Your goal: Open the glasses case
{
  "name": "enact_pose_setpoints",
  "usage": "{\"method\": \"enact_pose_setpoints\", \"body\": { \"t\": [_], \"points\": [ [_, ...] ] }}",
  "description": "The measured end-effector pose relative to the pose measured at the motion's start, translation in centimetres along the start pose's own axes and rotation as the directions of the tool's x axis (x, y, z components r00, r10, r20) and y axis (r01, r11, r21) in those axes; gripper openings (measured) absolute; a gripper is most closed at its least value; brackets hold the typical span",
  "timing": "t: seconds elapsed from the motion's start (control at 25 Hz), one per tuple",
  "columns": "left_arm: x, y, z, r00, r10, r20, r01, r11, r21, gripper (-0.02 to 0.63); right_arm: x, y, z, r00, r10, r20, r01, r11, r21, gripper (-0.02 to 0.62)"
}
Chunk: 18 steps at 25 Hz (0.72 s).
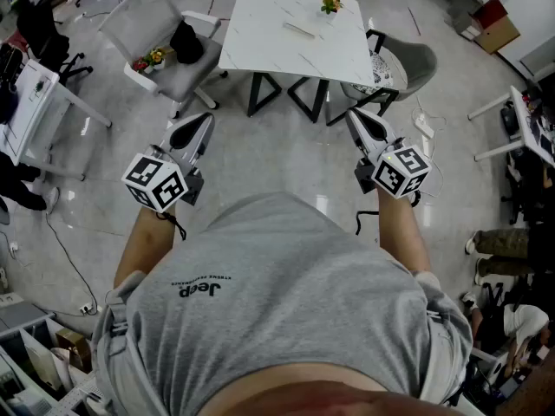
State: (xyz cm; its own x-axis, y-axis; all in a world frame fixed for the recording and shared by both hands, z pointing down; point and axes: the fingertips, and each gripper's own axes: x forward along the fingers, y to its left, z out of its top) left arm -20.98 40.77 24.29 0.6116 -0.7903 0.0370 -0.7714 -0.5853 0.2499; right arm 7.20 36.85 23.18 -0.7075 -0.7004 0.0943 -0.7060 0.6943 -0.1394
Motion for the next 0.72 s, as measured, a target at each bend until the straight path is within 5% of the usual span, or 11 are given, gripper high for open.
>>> {"method": "enact_pose_setpoints", "body": {
  "t": [0.72],
  "points": [
    [3.4,-2.4,-0.4,1.000,-0.011,0.005,0.011,1.000,0.005,0.052,-1.4,-2.8,0.2,1.000,0.012,0.000,-0.012,1.000,-0.004,-0.003]
  ]
}}
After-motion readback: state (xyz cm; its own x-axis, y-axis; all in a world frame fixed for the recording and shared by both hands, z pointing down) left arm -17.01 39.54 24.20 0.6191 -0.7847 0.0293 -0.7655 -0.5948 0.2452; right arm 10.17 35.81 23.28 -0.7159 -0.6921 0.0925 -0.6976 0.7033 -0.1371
